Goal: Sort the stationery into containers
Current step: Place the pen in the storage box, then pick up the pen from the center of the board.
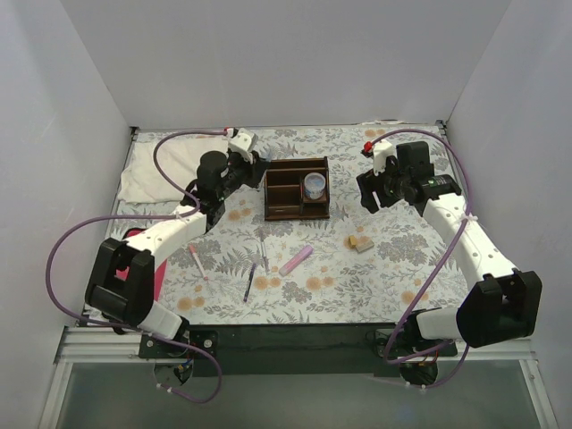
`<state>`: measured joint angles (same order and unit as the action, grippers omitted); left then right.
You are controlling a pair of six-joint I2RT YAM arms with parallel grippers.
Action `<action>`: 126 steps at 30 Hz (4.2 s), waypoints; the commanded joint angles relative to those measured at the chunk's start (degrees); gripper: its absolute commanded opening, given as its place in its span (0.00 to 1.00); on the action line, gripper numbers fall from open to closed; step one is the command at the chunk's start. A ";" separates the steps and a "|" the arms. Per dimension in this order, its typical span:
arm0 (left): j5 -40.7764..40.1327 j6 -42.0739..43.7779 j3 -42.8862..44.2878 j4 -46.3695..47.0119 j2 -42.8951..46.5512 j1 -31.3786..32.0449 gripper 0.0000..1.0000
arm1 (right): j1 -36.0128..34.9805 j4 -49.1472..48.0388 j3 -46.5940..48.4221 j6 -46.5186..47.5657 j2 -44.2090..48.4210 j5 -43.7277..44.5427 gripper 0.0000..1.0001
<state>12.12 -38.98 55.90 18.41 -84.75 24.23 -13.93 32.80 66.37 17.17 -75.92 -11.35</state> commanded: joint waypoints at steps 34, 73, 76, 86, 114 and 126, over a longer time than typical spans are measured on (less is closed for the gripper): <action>4.49 -4.35 -7.64 49.87 -20.19 0.64 0.00 | 0.22 1.74 4.47 5.42 -1.95 13.82 0.79; 1.41 -9.26 3.44 -54.45 11.20 0.47 0.34 | 0.13 -1.59 2.10 0.68 -4.06 -2.44 0.79; -0.07 -9.88 0.45 -53.92 9.61 0.73 0.33 | 0.05 -2.03 1.48 -0.38 -3.53 -3.85 0.79; -1.14 -14.18 -3.51 -56.65 4.68 4.86 0.36 | 0.05 -2.82 -1.94 -2.23 -0.02 -4.29 0.80; -7.99 -17.36 -7.82 -50.58 -2.61 10.84 0.38 | 0.13 -4.23 -7.13 -2.49 3.50 -4.90 0.80; -13.25 -18.94 -5.89 -50.76 -8.59 14.44 0.17 | 0.05 -4.67 -6.34 -1.61 2.97 -4.12 0.81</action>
<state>2.31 -56.55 51.09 -32.45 -90.89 37.95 -13.93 29.82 59.18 15.20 -73.97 -15.18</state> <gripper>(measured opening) 0.231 0.806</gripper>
